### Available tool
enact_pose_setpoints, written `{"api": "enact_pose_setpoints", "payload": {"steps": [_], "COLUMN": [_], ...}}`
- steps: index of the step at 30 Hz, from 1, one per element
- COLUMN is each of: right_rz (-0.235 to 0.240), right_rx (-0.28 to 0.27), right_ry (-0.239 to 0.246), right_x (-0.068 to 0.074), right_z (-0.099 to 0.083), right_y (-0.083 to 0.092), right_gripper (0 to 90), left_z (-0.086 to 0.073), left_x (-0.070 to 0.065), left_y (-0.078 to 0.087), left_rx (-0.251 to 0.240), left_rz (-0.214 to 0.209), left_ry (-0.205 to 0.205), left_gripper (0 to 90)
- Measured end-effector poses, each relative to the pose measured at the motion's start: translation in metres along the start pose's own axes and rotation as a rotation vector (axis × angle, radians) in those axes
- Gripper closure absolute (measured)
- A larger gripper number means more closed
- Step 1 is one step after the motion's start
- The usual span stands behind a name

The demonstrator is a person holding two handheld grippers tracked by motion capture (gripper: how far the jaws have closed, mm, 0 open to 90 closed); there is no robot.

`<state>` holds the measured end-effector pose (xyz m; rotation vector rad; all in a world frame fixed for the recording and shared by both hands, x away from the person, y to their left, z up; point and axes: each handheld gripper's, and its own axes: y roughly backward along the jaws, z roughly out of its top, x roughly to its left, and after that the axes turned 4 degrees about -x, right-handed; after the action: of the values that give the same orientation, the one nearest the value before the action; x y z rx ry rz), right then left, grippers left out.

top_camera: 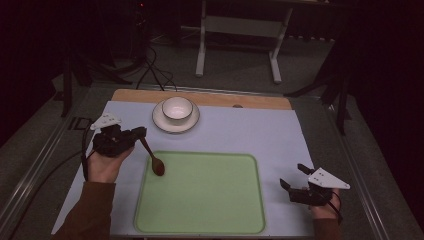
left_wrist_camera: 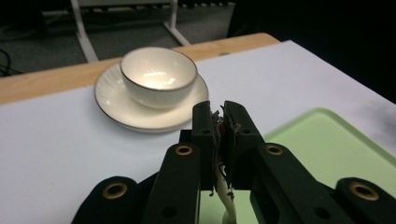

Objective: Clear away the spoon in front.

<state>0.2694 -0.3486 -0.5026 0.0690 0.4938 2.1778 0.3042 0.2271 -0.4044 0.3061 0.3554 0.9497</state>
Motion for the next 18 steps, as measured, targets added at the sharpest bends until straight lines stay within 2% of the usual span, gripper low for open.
{"api": "enact_pose_setpoints", "payload": {"steps": [9, 14, 16, 18], "right_rz": [0.001, 0.002, 0.002, 0.001], "right_rx": [0.000, 0.002, 0.002, 0.002], "right_ry": [0.000, 0.002, 0.001, 0.001], "right_x": [0.000, 0.000, 0.000, 0.000], "right_z": [0.000, 0.000, 0.000, 0.000], "right_y": [0.000, -0.001, -0.001, -0.001], "right_gripper": [13.9, 13.9, 13.8, 13.8], "left_z": [-0.008, -0.010, -0.011, -0.011], "left_x": [-0.006, -0.008, -0.010, -0.010], "left_y": [0.006, -0.005, -0.012, -0.012], "left_rx": [0.023, 0.085, 0.100, 0.100], "left_rz": [-0.025, -0.086, -0.068, -0.068], "left_ry": [0.010, -0.015, -0.035, -0.035], "left_gripper": [83.9, 83.6, 83.0, 82.4]}}
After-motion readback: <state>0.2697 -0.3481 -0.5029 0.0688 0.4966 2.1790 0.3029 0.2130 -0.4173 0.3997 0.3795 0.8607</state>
